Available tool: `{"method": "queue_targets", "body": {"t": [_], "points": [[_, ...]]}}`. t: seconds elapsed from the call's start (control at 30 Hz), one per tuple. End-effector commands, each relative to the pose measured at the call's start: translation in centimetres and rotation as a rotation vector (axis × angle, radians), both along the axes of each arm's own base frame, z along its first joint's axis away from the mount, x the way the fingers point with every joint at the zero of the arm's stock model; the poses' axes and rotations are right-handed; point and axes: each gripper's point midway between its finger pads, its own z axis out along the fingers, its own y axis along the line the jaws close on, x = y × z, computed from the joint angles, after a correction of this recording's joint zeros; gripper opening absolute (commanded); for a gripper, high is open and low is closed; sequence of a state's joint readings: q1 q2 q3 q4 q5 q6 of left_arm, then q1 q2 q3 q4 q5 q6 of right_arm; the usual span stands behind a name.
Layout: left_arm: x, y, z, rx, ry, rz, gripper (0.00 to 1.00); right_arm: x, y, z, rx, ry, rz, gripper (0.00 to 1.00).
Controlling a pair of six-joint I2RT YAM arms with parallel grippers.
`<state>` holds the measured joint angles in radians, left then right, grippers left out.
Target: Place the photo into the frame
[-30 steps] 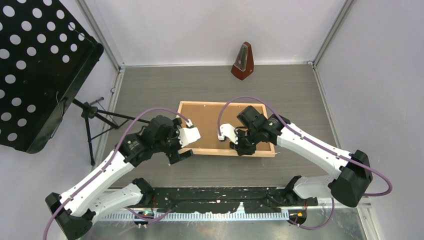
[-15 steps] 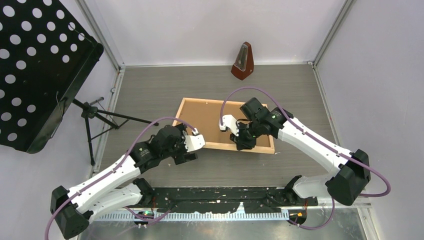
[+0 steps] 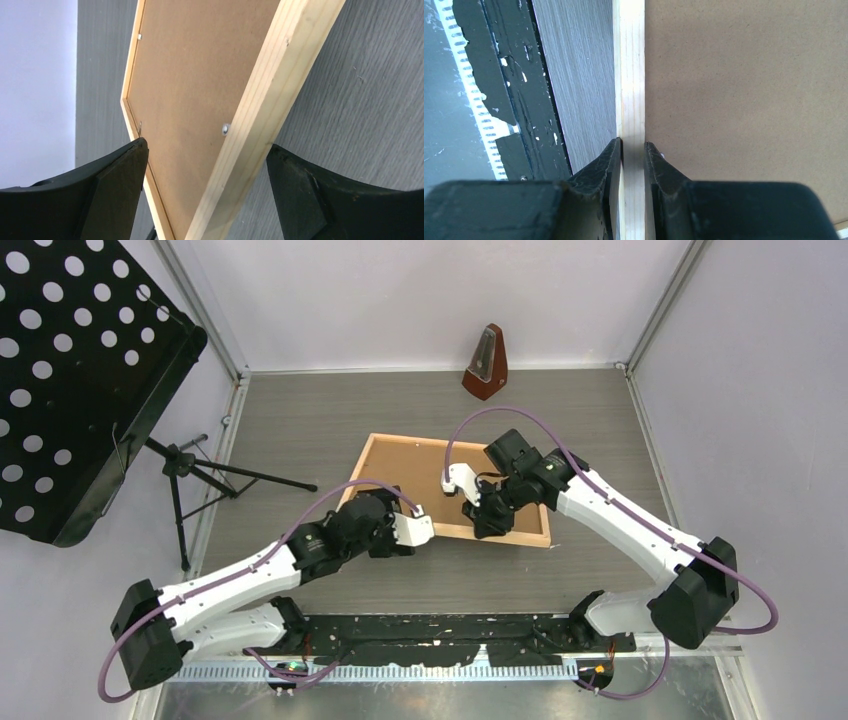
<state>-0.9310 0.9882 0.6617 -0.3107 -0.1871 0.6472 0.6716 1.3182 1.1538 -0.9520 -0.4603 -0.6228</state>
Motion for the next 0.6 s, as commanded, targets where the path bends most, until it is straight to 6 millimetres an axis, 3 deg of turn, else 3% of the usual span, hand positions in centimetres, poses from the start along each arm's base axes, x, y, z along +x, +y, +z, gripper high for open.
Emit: {"method": "queue_targets", "body": {"t": [0.0,0.33,0.57], "points": [[1.1,-1.8,1.7,-0.032,-0.1,-0.014,0.85,1.3,1.3,2.8,0.088,-0.051,-0.01,0.06],[0.9,-2.5,0.6,0.003,-0.115,-0.023,0.68,1.4,1.2,3.0,0.1,-0.046,-0.018,0.06],[1.0,-2.8,0.5,0.021,-0.123,-0.019,0.43,1.4,1.1,3.0,0.1,-0.045,-0.02,0.06]]}}
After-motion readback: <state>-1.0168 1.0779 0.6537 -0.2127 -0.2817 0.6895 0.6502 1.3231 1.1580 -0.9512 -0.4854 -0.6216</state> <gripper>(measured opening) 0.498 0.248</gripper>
